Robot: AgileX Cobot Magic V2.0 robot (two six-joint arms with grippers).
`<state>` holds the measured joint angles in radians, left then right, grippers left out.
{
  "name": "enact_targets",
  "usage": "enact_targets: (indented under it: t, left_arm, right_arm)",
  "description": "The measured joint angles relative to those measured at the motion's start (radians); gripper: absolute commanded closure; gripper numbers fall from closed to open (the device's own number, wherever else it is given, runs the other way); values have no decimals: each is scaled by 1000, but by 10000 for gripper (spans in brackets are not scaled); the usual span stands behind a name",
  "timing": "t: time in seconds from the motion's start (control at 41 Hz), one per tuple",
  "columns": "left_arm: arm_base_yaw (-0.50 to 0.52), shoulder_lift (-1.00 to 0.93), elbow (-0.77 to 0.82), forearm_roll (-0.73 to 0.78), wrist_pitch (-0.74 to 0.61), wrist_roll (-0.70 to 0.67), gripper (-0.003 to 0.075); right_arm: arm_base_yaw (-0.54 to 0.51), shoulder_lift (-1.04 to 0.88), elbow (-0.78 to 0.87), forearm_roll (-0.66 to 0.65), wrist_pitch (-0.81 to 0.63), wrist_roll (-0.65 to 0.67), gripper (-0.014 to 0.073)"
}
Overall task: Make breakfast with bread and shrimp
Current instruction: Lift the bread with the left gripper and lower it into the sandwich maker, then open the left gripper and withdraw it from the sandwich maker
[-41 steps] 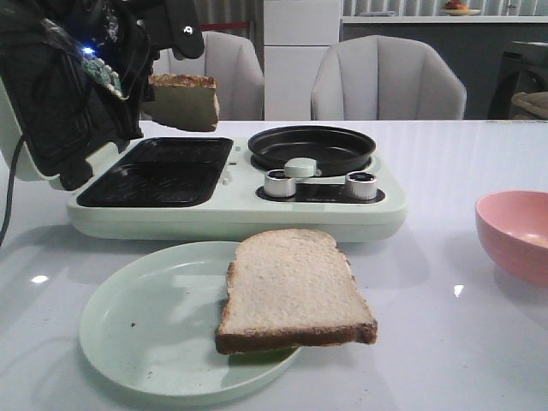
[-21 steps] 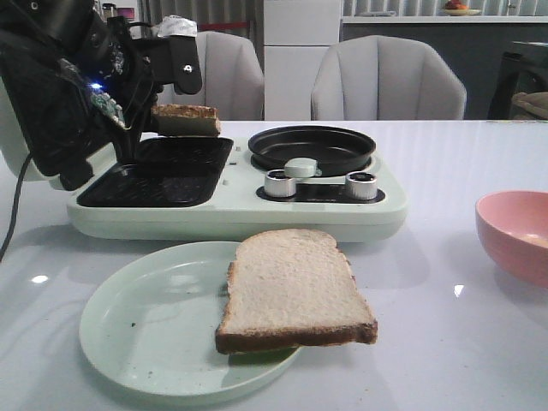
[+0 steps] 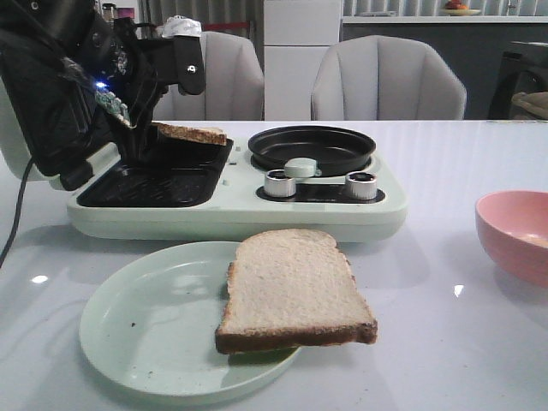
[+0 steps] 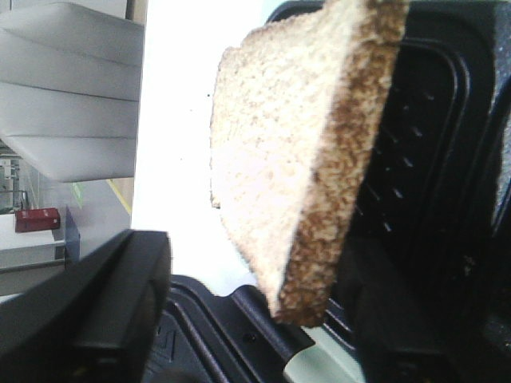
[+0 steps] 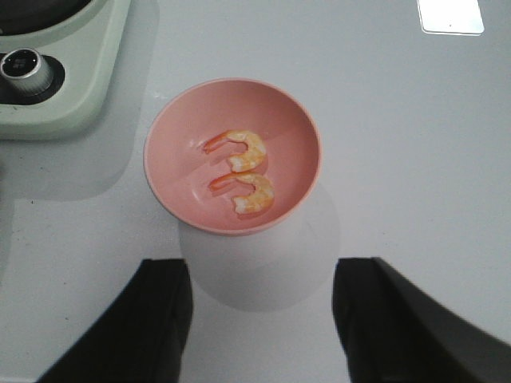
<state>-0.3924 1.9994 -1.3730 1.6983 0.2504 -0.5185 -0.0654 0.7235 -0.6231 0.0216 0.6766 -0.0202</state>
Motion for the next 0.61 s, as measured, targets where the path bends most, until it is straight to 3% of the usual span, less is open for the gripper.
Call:
enact_targets:
  t: [0.292, 0.609]
  left_arm:
    - [0, 0, 0, 0, 159, -11, 146]
    - [-69, -112, 90, -4, 133, -56, 148]
  right_arm:
    - [0, 0, 0, 0, 0, 0, 92]
    - [0, 0, 0, 0, 0, 0, 92]
